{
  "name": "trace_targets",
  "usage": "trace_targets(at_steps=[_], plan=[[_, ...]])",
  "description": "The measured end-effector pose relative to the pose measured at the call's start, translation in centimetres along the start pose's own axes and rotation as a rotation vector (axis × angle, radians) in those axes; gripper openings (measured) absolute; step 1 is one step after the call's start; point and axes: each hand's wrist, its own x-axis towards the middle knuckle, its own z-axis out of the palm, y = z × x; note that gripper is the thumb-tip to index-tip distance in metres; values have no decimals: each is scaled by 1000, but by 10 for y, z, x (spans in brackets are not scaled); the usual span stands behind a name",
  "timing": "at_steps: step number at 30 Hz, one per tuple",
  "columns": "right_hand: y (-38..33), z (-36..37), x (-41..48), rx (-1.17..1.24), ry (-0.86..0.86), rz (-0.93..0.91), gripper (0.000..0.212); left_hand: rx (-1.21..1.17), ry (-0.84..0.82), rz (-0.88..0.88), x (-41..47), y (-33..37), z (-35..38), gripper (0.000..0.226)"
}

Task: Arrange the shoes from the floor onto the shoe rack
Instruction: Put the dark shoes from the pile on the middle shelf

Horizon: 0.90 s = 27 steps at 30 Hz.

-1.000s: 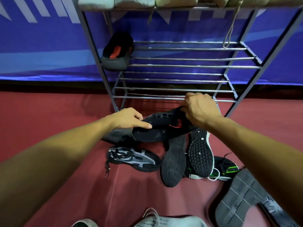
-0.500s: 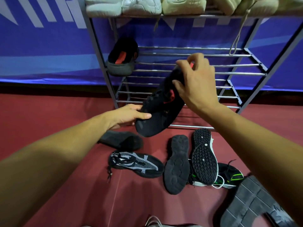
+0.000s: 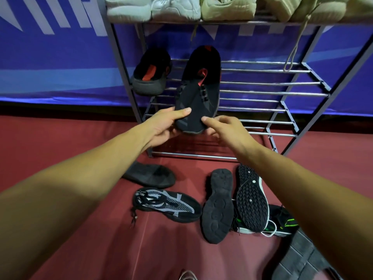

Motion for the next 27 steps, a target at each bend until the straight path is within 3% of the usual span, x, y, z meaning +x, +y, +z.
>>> trace_targets(at_steps=[2,6,13,20,27], plan=[[-4,6,5,164,-84,49,23,-18,37,18,1,7,3,9],[-8,16,18,297,-39,36,20,-74,37,42,5,15,0,19],[-20,29,39,491,-32,10,9,-147,64,34,13,28,-5,14],[-22,42,63,521,-39,26,9,-232,43,43,19,18,-18,14],[-28,44,79,519,1,12,22,-267,52,77,27,22,-26,16]])
